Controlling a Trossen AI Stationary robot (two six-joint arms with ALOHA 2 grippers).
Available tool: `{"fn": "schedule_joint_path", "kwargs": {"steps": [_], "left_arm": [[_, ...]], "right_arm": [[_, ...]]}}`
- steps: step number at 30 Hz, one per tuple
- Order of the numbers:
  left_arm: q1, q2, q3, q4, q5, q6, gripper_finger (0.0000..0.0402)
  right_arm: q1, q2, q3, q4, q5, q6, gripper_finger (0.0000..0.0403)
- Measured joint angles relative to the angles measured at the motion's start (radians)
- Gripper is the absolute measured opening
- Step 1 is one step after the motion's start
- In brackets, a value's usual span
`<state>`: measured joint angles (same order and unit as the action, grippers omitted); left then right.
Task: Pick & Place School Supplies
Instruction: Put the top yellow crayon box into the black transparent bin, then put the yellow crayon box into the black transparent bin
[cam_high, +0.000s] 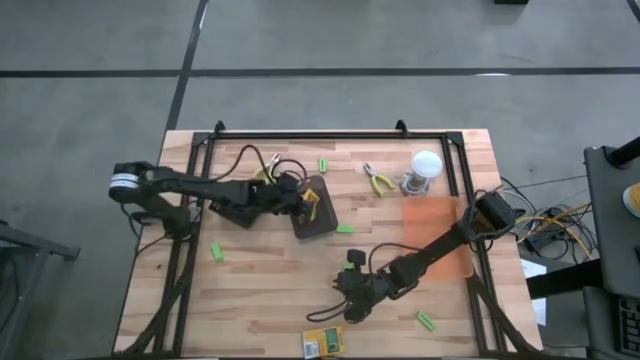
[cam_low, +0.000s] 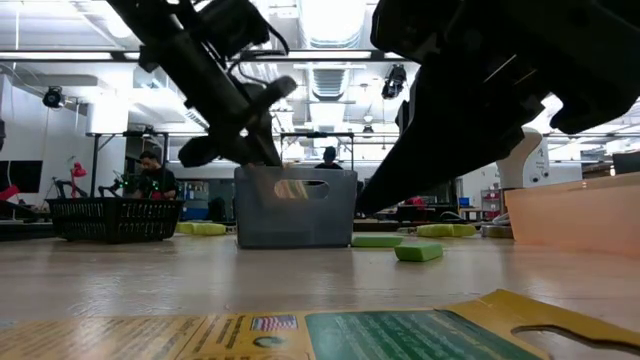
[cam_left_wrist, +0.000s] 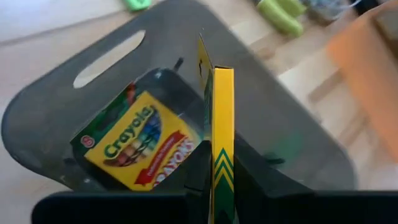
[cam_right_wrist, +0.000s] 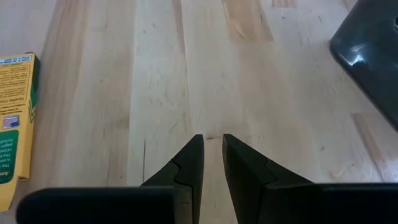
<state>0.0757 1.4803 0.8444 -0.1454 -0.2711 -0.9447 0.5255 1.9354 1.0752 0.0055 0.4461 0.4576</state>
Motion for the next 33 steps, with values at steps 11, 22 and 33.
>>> {"fn": "schedule_joint_path", "kwargs": {"steps": [11, 22, 33], "left_arm": [[0.000, 0.028, 0.006, 0.004, 0.001, 0.048, 0.0059], [0.000, 0.027, 0.006, 0.004, 0.001, 0.078, 0.0085], [0.003, 0.026, 0.080, 0.004, 0.003, 0.123, 0.0106]], "right_arm": [[0.000, 0.000, 0.000, -0.001, 0.000, 0.002, 0.0057], [0.000, 0.000, 0.000, 0.000, 0.000, 0.002, 0.0057], [0.000, 0.000, 0.000, -0.001, 0.000, 0.002, 0.0057]]}}
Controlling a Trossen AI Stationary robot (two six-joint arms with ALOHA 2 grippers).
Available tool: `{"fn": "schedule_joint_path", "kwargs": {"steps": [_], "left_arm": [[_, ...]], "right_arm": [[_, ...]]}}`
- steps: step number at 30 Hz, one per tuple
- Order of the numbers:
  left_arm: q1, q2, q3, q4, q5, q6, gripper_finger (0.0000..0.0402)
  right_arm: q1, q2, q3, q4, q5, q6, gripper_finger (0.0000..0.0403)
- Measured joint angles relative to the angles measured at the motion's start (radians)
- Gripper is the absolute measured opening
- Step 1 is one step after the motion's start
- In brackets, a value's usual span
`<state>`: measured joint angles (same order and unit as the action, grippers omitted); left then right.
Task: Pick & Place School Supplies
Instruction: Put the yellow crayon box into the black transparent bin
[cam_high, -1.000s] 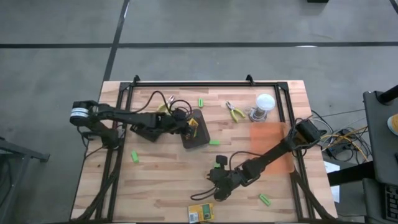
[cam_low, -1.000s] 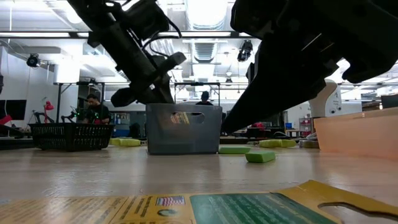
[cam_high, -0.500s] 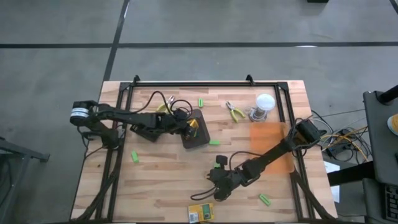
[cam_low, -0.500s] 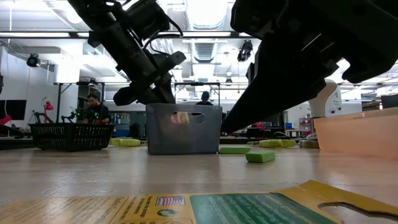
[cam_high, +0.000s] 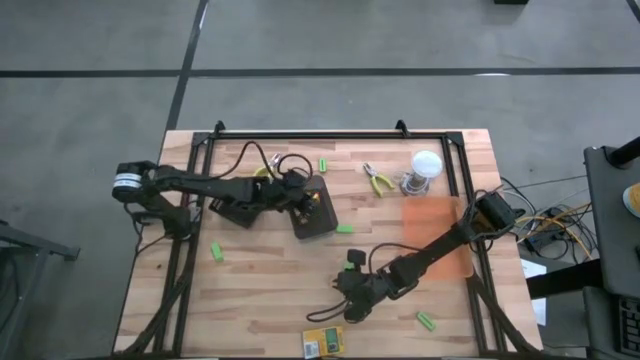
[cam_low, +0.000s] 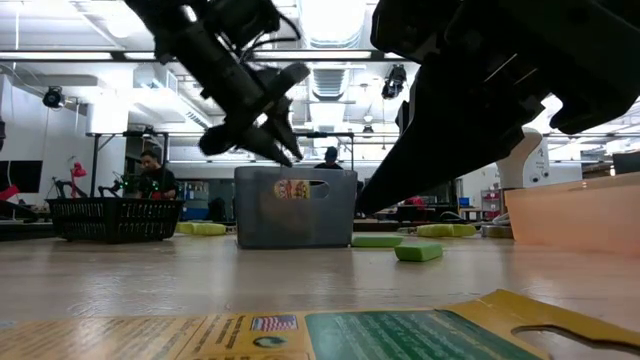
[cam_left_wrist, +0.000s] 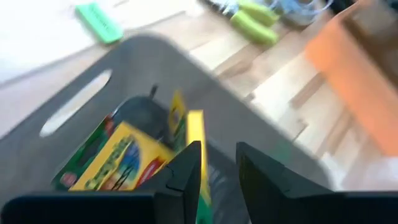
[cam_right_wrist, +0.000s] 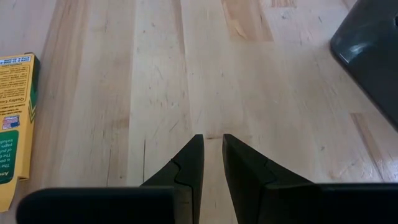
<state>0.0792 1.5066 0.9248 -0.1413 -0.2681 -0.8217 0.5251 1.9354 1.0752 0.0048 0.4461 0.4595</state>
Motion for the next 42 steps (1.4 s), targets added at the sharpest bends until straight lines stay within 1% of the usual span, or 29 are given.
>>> {"fn": "schedule_joint_path", "kwargs": {"steps": [4, 8, 11, 15, 19, 21, 23, 26, 31, 34, 38, 40, 42], "left_arm": [[0.000, 0.000, 0.057, -0.023, 0.000, 0.011, 0.0108], [0.000, 0.000, 0.115, -0.052, 0.003, 0.062, 0.0108], [0.000, -0.002, 0.170, -0.107, 0.022, 0.087, 0.0108], [-0.002, -0.004, 0.242, -0.179, 0.023, 0.118, 0.0108], [-0.018, -0.007, 0.289, -0.202, 0.035, 0.183, 0.0108], [-0.036, -0.017, 0.299, -0.205, 0.047, 0.203, 0.0108], [-0.061, -0.029, 0.302, -0.201, 0.047, 0.236, 0.0108], [-0.119, -0.053, 0.300, -0.217, 0.047, 0.296, 0.0108], [-0.257, -0.071, 0.300, -0.244, 0.043, 0.301, 0.0108], [-0.347, -0.071, 0.299, -0.260, 0.044, 0.303, 0.0108], [-0.458, -0.071, 0.298, -0.324, 0.035, 0.305, 0.0108], [-0.516, -0.071, 0.293, -0.337, -0.015, 0.285, 0.0108], [-0.570, -0.071, 0.276, -0.331, -0.114, 0.267, 0.0108]], "right_arm": [[0.000, 0.000, 0.000, 0.000, 0.000, 0.000, 0.0057], [0.000, 0.000, 0.000, 0.000, 0.000, 0.000, 0.0057], [0.000, 0.000, 0.000, 0.000, 0.000, 0.000, 0.0057], [0.000, 0.000, 0.000, 0.000, 0.000, 0.000, 0.0057], [0.000, 0.000, 0.000, -0.001, -0.002, 0.000, 0.0057], [0.001, 0.000, 0.000, -0.002, -0.024, 0.001, 0.0057], [0.000, 0.000, 0.000, -0.002, -0.087, 0.000, 0.0057], [0.000, 0.000, 0.000, 0.000, -0.230, -0.009, 0.0057], [0.004, -0.002, 0.000, 0.037, -0.454, -0.013, 0.0057], [0.015, -0.003, 0.000, 0.106, -0.551, -0.027, 0.0057], [0.042, -0.003, 0.000, 0.260, -0.664, -0.109, 0.0057], [0.051, -0.005, 0.001, 0.323, -0.698, -0.119, 0.0057], [0.055, -0.005, 0.002, 0.327, -0.702, -0.115, 0.0057]]}}
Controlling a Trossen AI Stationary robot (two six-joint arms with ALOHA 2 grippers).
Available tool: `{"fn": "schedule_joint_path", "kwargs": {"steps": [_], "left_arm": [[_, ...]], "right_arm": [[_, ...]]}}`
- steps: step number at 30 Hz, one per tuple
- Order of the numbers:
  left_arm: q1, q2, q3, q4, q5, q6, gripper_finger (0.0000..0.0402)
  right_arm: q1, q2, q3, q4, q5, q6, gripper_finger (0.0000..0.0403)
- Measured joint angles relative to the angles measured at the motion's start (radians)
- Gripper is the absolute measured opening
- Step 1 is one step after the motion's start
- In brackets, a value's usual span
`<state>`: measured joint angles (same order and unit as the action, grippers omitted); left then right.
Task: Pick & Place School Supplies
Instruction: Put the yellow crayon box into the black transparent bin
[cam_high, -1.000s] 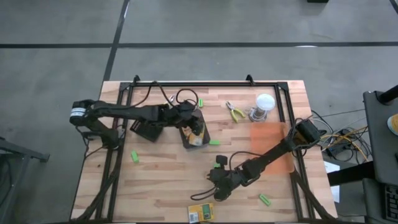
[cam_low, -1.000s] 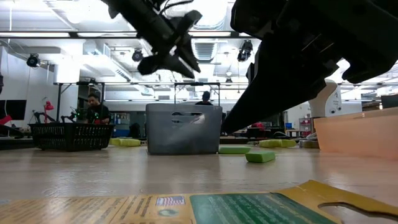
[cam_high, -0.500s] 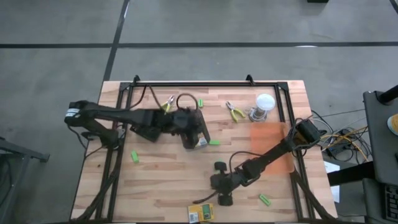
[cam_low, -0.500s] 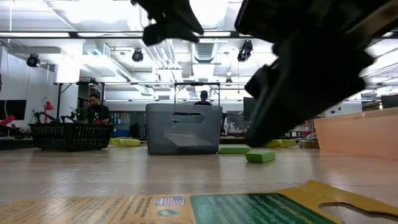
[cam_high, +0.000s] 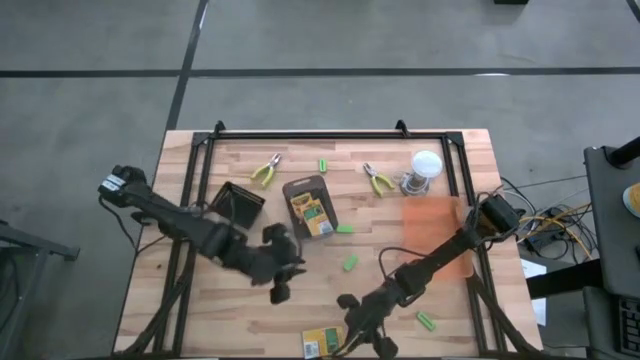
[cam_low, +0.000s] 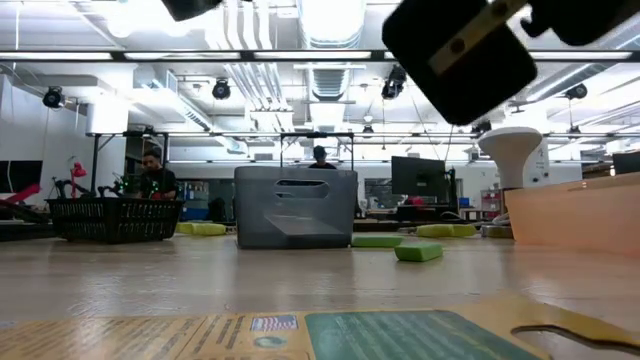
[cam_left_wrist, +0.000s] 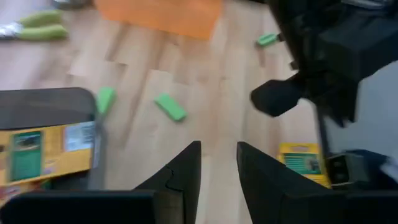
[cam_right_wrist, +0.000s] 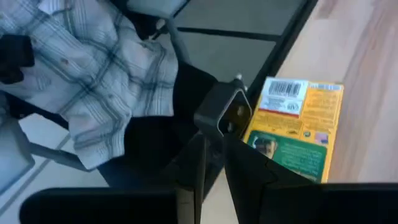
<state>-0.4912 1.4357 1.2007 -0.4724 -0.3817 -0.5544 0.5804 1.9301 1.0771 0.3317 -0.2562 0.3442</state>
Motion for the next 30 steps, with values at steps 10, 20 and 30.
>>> {"fn": "schedule_joint_path", "kwargs": {"steps": [10, 20, 30], "left_arm": [[-0.160, 0.002, -0.149, 0.035, -0.247, -0.004, 0.0108], [-0.159, 0.002, -0.188, 0.098, -0.249, 0.008, 0.0108], [-0.159, 0.002, -0.188, 0.098, -0.248, 0.012, 0.0108]], "right_arm": [[-0.011, 0.070, 0.011, 0.018, 0.080, -0.041, 0.0057], [-0.049, 0.246, 0.186, -0.013, -0.084, -0.086, 0.0057], [-0.075, 0.258, 0.225, -0.157, -0.085, -0.032, 0.0057]]}}
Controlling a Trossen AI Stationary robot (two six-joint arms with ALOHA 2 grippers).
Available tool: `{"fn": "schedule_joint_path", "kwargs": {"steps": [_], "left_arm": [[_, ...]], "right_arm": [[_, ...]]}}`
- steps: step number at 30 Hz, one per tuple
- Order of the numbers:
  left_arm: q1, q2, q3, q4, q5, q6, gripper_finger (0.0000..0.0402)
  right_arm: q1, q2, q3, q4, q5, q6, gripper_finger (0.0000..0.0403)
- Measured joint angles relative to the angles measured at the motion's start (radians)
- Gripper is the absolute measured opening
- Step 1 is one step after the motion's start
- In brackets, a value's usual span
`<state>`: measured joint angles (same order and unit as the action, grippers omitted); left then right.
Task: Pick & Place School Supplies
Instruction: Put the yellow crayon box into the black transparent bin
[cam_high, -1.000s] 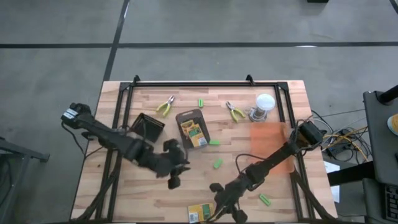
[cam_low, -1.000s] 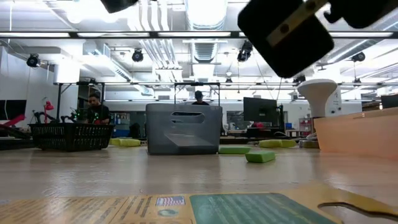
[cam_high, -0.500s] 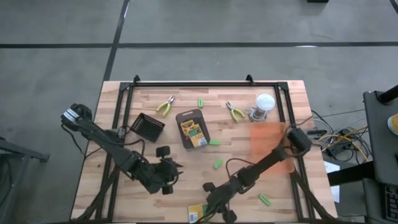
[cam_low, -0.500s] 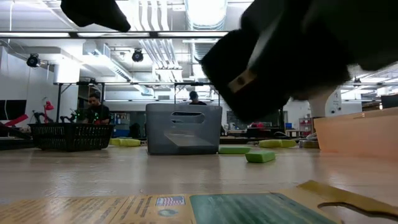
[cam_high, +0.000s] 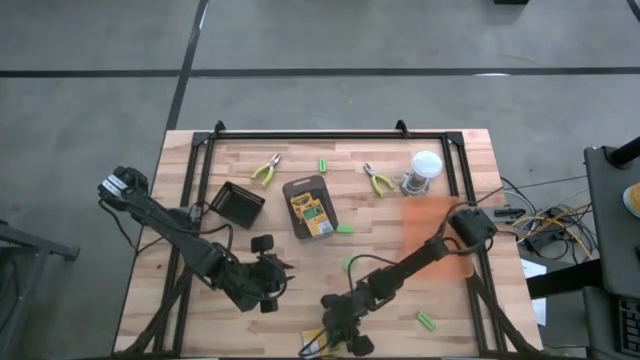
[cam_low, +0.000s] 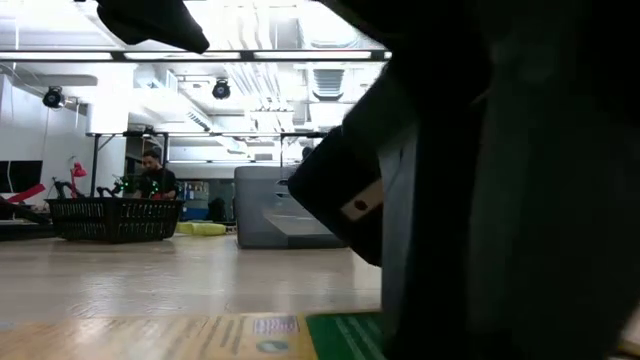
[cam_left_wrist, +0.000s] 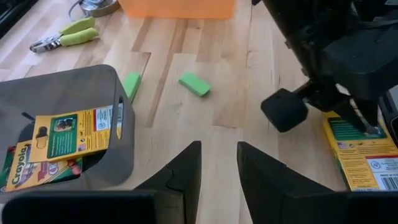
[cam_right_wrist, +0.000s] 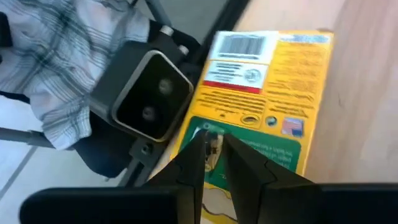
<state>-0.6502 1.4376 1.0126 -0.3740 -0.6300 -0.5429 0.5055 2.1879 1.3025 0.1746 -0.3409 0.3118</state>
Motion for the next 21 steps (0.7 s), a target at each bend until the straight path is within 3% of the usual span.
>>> {"fn": "schedule_joint_path", "kwargs": {"steps": [9, 21], "left_arm": [[0.000, 0.000, 0.000, 0.000, 0.000, 0.022, 0.0108], [0.000, 0.000, 0.000, 0.000, 0.000, 0.051, 0.0108]], "right_arm": [[-0.057, -0.005, 0.002, -0.048, 0.006, -0.030, 0.0057], [-0.141, -0.018, 0.006, -0.232, 0.131, -0.079, 0.0056]]}}
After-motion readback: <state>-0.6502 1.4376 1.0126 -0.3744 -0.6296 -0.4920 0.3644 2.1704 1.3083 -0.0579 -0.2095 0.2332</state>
